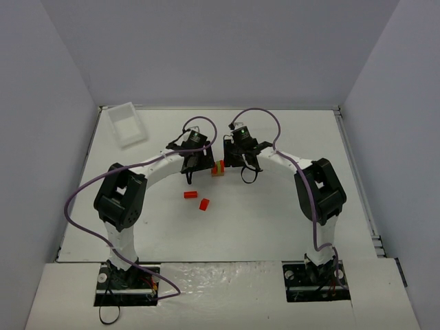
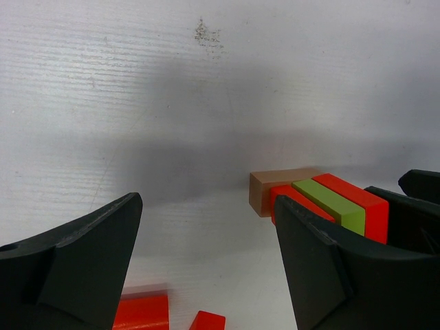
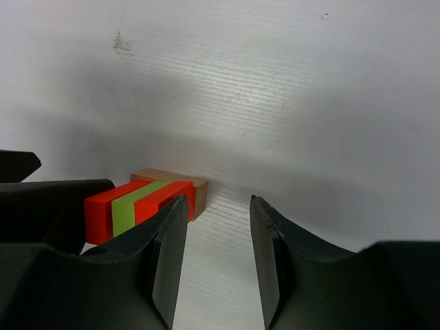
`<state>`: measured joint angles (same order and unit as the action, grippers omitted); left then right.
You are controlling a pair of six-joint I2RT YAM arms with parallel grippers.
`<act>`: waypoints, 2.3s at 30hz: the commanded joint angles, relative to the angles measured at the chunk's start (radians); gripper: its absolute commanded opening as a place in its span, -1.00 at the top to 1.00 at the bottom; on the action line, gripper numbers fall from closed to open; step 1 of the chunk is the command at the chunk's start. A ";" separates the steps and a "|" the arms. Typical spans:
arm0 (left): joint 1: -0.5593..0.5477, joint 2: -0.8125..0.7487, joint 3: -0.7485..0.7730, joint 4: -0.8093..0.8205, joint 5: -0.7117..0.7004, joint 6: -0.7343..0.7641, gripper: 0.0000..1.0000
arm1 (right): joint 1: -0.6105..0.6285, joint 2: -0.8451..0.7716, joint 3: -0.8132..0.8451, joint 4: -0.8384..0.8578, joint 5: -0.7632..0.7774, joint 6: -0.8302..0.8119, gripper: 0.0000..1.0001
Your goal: Build the wood block tower
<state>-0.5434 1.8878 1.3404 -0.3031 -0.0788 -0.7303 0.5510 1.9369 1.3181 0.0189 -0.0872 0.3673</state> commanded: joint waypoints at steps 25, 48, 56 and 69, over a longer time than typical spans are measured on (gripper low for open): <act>-0.004 0.003 0.090 0.024 0.004 0.058 -0.49 | 0.021 -0.023 0.029 0.023 0.036 0.079 0.23; -0.004 -0.006 0.083 0.006 0.010 0.055 -0.49 | 0.030 -0.033 0.021 0.019 0.033 0.090 0.23; -0.004 -0.010 0.084 -0.009 -0.005 0.056 -0.51 | 0.030 -0.038 0.016 0.019 0.044 0.083 0.22; 0.007 -0.037 0.076 -0.030 -0.039 0.062 -0.71 | 0.027 -0.053 0.012 0.017 0.071 0.069 0.23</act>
<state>-0.5430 1.9057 1.3842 -0.3411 -0.0947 -0.6800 0.5695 1.9450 1.3186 0.0174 -0.0414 0.4436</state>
